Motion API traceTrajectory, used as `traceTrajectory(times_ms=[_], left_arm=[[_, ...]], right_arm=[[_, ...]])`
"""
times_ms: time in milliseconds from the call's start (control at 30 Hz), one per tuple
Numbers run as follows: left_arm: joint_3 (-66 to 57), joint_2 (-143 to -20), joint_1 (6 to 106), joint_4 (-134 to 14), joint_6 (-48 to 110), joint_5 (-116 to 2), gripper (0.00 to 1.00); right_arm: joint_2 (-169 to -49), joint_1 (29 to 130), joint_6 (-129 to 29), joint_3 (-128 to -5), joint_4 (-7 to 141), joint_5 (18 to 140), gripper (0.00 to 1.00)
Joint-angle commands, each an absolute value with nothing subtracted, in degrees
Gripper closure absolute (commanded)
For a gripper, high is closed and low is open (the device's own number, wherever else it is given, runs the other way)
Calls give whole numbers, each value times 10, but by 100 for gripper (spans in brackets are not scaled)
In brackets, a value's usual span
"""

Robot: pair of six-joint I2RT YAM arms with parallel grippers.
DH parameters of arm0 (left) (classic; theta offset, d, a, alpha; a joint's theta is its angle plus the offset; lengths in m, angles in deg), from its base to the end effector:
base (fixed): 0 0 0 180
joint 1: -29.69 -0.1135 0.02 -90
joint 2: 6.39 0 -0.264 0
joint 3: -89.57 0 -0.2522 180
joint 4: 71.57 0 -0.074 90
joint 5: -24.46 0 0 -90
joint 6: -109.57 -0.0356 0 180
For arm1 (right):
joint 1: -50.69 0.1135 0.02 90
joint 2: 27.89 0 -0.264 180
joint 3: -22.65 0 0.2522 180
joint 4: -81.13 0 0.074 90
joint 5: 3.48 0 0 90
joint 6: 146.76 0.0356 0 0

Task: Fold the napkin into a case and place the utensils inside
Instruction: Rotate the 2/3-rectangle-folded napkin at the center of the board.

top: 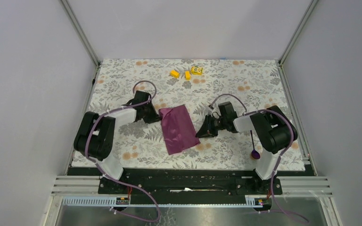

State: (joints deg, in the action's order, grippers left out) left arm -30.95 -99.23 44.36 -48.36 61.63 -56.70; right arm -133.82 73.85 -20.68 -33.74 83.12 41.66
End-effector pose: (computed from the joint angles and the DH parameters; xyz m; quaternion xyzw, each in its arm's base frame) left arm 0.2926 -0.0822 0.1474 -0.2045 0.9330 -0.2012 0.2173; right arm 0.2872 0.1502 0.1023 -0.0403 0.8717 0.4746 0.1151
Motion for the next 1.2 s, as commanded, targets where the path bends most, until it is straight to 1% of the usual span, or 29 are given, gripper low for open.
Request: traceTrajectory(times_ms=[0,100,133,167,200,267,300,400,500,533,567,600,700,833,1000,1167], left_arm=[[-223,-1076,484,-474,603,-587,81],[-176,-1108,506,-458,597,-590,81],[-169,-1109,510,-450,596,-597,81],[-172,-1100,510,-446,594,-605,79],[-179,-1084,510,-443,589,-616,73],[-195,-1042,510,-428,580,-643,61],[-203,-1019,510,-417,573,-652,54],[-223,-942,531,-370,554,-684,41],[-232,-878,603,-316,557,-709,33],[-228,-868,634,-297,565,-712,29],[-219,-864,673,-272,578,-722,19],[-205,-865,714,-248,591,-737,17],[-147,-895,813,-193,615,-768,16],[-59,-992,883,-122,606,-774,16],[45,-1108,925,-62,596,-787,24],[82,-1170,933,-39,604,-786,29]], right_arm=[[-1286,787,-144,-260,913,431,77],[-1242,836,-119,-229,924,451,75],[-1223,838,-111,-219,926,453,73],[-1204,833,-108,-211,920,460,70],[-1182,825,-118,-209,895,470,68],[-1135,803,-158,-223,817,505,56],[-1118,792,-182,-235,782,525,52],[-1088,758,-243,-267,684,570,40],[-1084,718,-284,-292,611,594,33],[-1085,705,-289,-296,603,595,32],[-1085,691,-292,-298,597,593,30],[-1085,678,-295,-300,594,591,29],[-1079,640,-300,-297,587,591,26],[-1071,609,-303,-282,586,582,24],[-1055,603,-303,-263,594,564,23],[-1044,603,-303,-257,599,539,23]])
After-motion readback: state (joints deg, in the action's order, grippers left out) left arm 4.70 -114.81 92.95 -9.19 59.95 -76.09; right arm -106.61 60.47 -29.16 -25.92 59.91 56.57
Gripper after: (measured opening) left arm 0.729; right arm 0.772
